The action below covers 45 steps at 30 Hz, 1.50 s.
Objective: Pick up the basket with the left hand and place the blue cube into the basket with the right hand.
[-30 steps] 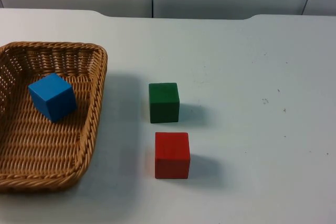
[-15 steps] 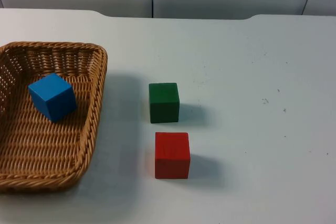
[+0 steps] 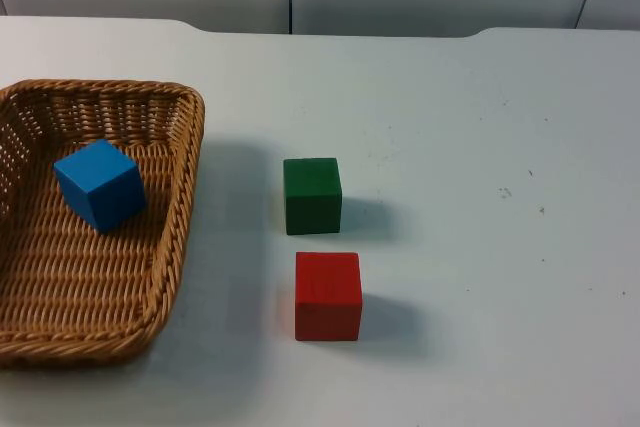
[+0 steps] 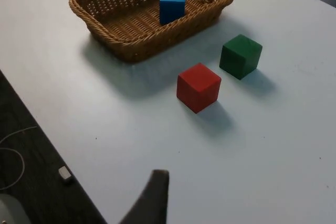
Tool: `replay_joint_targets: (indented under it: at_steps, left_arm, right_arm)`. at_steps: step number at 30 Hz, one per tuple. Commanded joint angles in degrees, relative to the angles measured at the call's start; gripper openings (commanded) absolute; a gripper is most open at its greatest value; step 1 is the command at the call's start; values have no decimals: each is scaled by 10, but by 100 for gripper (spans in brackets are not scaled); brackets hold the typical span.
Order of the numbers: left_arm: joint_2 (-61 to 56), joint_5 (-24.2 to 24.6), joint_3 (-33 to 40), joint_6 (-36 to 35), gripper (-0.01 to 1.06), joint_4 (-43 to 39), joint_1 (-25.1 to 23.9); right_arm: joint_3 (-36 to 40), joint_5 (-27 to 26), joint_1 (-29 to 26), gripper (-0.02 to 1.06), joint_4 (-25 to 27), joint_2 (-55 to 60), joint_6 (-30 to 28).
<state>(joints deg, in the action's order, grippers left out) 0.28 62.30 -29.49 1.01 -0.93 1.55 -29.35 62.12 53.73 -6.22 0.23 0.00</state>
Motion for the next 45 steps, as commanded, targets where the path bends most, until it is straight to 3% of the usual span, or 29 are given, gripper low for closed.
replay_joint_targets:
  at_steps: [1,3,40,45]
  left_arm:
    - [-3,-5,1,-1,105,3,3]
    - [-3,-5,1,-1,105,3,3]
    - [-3,-5,1,-1,105,3,3]
    - [-3,-5,1,-1,105,3,3]
  right_arm:
    - [4,-6,1,99,2,-2,-6]
    - [4,-6,1,105,2,-2,-6]
    - [4,-5,1,105,1,-2,15]
    - [4,-5,-26,105,1,-2,15]
